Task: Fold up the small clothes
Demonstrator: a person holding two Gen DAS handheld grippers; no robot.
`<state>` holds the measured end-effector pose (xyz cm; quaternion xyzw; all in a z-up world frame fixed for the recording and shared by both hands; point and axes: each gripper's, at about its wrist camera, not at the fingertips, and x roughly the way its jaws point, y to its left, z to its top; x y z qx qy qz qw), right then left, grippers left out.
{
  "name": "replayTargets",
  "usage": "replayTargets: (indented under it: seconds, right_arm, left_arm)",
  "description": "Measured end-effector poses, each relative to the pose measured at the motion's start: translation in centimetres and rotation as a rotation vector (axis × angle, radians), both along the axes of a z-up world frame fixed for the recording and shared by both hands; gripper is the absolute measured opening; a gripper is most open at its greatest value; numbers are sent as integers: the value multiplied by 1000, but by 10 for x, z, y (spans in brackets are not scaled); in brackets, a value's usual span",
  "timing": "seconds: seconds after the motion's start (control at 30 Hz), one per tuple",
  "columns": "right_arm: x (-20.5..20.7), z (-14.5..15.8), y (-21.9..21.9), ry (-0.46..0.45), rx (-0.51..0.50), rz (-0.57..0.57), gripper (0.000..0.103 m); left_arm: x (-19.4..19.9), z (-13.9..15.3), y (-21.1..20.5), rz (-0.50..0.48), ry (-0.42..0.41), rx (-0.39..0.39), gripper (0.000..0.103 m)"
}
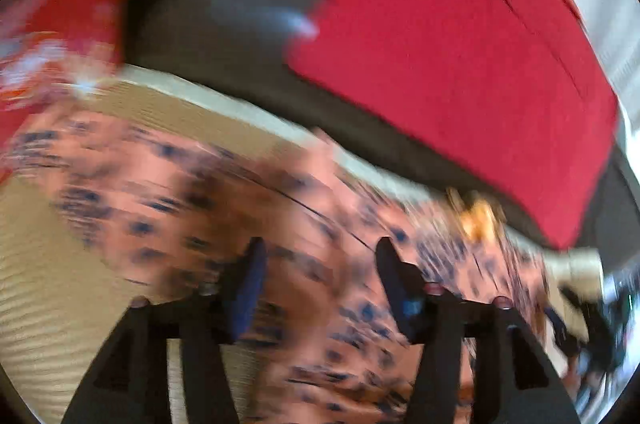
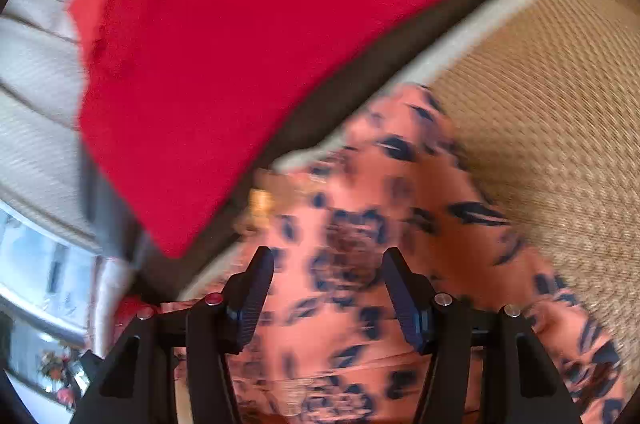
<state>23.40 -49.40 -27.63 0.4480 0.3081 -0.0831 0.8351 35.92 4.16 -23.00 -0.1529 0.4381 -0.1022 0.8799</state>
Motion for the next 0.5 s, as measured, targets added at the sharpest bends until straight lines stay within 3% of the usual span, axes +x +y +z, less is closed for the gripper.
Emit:
replayTargets:
  seconds: [0.1, 0.2, 0.33, 0.5]
  right_arm:
    - [8, 15, 24, -46, -68, 52, 61]
    - [19, 16, 44, -51, -61, 107, 61]
    - [24, 11, 69, -47, -71, 183, 61]
    - [27, 9, 93, -43, -96, 252, 62]
  left_arm:
    - [-8, 13, 61, 202, -39, 13, 63]
    - [-19, 6, 124, 380, -6, -41, 65]
    - [-20, -16, 170, 473, 60, -138, 65]
    - [-15, -39, 191, 526, 85, -222, 65]
